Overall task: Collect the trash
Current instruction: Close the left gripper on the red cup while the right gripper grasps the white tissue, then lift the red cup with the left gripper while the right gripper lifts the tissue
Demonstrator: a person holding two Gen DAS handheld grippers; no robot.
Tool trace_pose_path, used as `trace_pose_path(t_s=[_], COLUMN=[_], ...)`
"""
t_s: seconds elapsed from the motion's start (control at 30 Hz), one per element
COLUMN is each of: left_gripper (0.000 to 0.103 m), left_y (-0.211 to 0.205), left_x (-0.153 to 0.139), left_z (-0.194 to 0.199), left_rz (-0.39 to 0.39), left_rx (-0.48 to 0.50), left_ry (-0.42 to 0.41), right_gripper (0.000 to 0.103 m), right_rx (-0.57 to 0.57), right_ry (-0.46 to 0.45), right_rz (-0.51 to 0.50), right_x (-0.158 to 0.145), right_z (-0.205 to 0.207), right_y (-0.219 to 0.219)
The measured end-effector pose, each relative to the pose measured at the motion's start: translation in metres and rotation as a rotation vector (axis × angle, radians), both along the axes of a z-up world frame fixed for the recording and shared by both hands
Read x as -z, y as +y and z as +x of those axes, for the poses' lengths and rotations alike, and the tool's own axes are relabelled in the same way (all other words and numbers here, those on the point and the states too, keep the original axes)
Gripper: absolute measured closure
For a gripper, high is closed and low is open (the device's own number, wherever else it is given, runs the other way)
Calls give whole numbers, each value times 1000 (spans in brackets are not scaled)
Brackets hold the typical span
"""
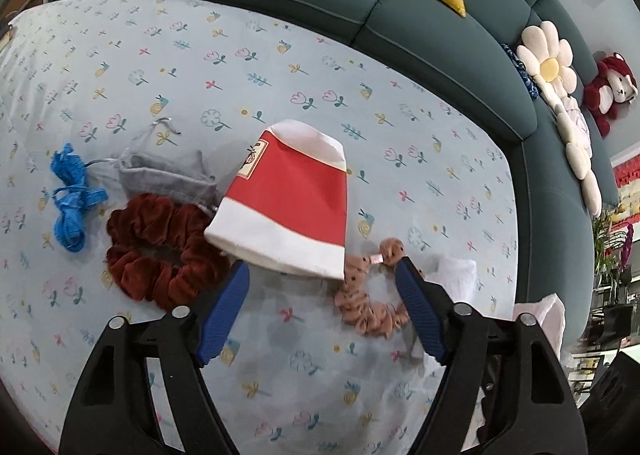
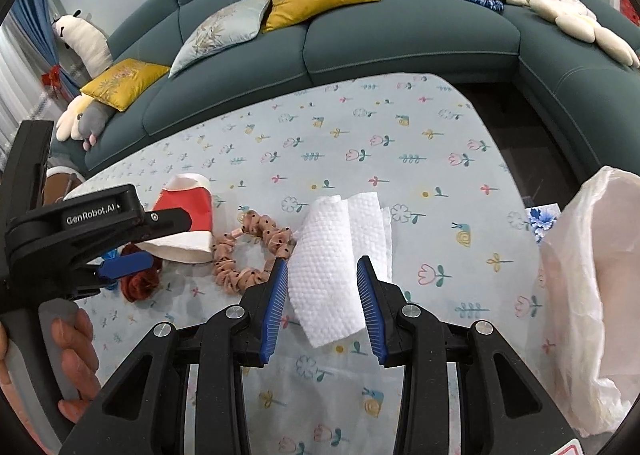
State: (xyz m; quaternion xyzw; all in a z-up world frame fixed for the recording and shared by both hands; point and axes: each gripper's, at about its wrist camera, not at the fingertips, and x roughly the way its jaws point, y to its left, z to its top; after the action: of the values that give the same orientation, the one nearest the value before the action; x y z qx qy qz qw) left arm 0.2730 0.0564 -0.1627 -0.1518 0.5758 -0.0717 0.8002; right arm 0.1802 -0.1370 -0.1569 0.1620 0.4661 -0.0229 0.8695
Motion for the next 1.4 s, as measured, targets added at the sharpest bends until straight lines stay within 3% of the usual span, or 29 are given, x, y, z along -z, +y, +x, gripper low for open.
trace_pose_path(t_s=[0.13, 0.33, 0.47, 0.7, 1.07, 1.17, 1.23, 1.4], left_gripper=[46, 82, 100, 100, 100, 100, 100, 100], left_y=[-2, -6, -9, -24, -50, -52, -52, -52], left_x=[7, 14, 14, 4, -39, -45, -46, -41], left_z=[9, 18, 19, 13, -12, -16, -18, -21], left_rz=[-4, 0, 0, 25, 28, 28, 27, 30], left_rx=[7, 35, 59, 102, 156, 161, 163, 173], left_ry=[8, 13, 5, -37, -117, -126, -127, -115], right_gripper=[68, 68, 81, 101, 102, 87, 70, 68], right_rx=[-11, -24, -31, -23, 30, 23, 12, -24], right_ry=[14, 31, 42, 23, -53, -22, -12, 48], right_rz=[7, 23, 34, 42, 57, 68, 61, 61], right_x=[11, 25, 31, 27, -14, -10, -5, 16], right_z=[11, 23, 26, 18, -2, -2, -2, 6], right_y=[3, 5, 5, 0, -24, -27, -24, -9])
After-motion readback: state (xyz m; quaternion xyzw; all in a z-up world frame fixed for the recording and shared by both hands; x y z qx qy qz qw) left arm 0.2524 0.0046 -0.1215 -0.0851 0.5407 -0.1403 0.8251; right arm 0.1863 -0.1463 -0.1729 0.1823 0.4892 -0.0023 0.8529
